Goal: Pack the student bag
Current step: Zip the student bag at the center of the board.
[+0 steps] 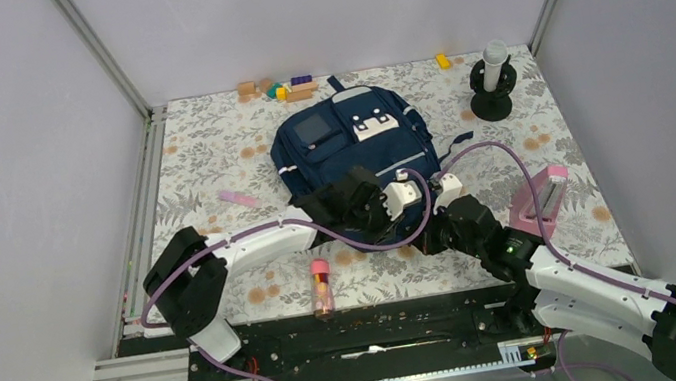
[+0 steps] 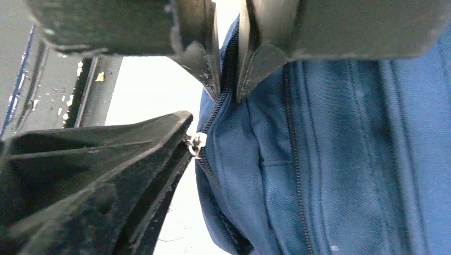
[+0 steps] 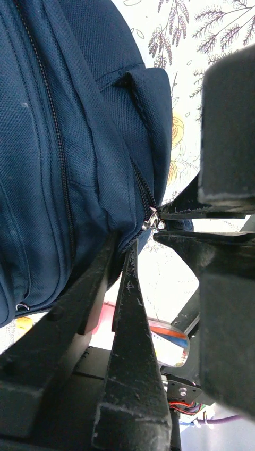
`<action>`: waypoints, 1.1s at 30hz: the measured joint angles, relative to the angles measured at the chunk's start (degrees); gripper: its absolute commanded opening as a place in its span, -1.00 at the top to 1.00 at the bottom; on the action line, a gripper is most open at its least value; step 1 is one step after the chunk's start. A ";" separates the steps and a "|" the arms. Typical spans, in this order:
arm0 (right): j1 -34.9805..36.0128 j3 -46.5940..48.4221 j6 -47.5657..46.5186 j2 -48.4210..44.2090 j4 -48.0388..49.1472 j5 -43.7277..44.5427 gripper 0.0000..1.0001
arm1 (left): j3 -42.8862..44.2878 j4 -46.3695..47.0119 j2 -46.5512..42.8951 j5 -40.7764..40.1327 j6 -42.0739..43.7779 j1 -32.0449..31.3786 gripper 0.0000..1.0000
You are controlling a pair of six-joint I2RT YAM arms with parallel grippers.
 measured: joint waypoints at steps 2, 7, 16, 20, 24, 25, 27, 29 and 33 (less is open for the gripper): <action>0.00 0.00 0.00 0.00 0.15 0.07 1.00 | 0.26 -0.11 0.09 0.20 -0.33 -0.15 1.00; 0.00 0.00 0.48 -0.13 0.13 0.48 1.00 | 0.44 -0.39 0.13 -0.09 -0.61 -0.42 1.00; -0.22 0.02 2.19 -0.68 -0.83 2.84 1.00 | 0.52 -0.31 -0.02 -2.75 -2.51 -1.14 1.00; -1.36 0.48 2.27 -0.81 -1.81 2.95 1.00 | 0.55 -0.79 -0.66 -4.50 -4.13 -1.42 1.00; -3.43 1.62 2.14 -0.85 -3.28 2.03 1.00 | 0.55 -1.33 -1.60 -7.54 -6.16 -1.84 1.00; -4.04 1.92 2.10 -0.85 -3.56 1.75 1.00 | 0.55 -1.60 -2.05 -8.57 -6.67 -1.88 1.00; -5.29 2.25 2.10 -0.94 -3.58 0.85 1.00 | 0.52 -1.90 -2.80 -10.01 -7.50 -2.05 1.00; -6.71 2.34 2.08 -1.14 -3.52 -0.22 1.00 | 0.52 -2.36 -3.45 -11.50 -8.07 -2.10 1.00; -8.90 2.38 2.03 -1.27 -3.45 -2.80 1.00 | 0.52 -3.52 -4.39 -13.42 -9.46 -2.12 1.00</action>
